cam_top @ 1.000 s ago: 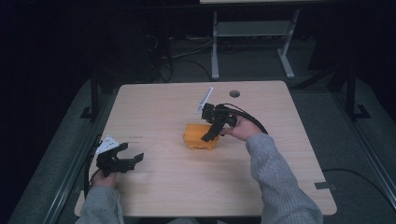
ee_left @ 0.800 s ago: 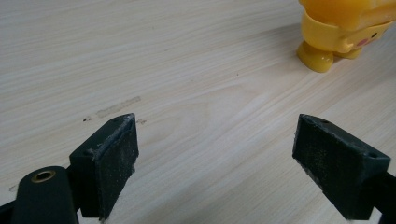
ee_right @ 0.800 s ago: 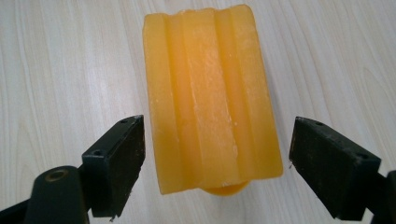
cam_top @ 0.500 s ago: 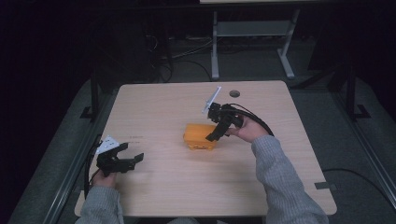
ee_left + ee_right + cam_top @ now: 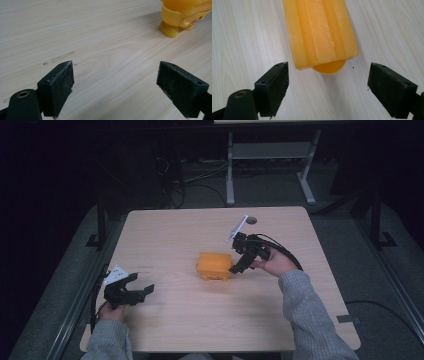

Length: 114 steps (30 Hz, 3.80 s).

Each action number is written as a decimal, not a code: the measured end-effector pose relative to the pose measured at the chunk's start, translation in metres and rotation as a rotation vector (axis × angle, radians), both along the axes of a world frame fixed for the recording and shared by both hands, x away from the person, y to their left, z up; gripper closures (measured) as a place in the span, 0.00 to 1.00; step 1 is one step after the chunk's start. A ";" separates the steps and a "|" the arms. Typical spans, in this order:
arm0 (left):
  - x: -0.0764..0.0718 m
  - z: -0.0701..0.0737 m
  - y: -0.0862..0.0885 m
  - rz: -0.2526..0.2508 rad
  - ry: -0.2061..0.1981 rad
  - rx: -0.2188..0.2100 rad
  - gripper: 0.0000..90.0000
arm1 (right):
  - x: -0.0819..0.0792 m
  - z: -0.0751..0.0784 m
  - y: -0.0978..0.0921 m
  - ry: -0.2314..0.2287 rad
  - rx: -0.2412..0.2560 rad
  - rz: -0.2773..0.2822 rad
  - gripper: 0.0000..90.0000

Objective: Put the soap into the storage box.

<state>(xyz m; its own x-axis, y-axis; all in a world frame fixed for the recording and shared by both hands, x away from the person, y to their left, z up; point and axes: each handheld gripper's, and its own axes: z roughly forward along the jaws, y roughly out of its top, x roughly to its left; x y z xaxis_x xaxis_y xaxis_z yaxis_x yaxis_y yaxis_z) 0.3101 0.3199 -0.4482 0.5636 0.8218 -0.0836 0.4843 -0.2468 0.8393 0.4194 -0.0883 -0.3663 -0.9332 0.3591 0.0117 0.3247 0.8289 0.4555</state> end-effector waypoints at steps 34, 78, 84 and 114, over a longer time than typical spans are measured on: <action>0.000 -0.001 -0.001 -0.003 0.001 0.011 0.15 | -0.020 -0.009 -0.056 0.023 0.030 -0.086 0.19; 0.000 -0.002 -0.002 -0.005 0.006 0.014 0.15 | -0.051 -0.032 -0.101 0.053 0.059 -0.168 0.19; 0.000 -0.002 -0.002 -0.006 0.006 0.016 0.15 | -0.057 -0.037 -0.106 0.057 0.069 -0.178 0.19; -0.001 -0.003 -0.005 -0.015 0.006 0.027 0.15 | -0.103 -0.065 -0.146 0.067 0.139 -0.272 0.19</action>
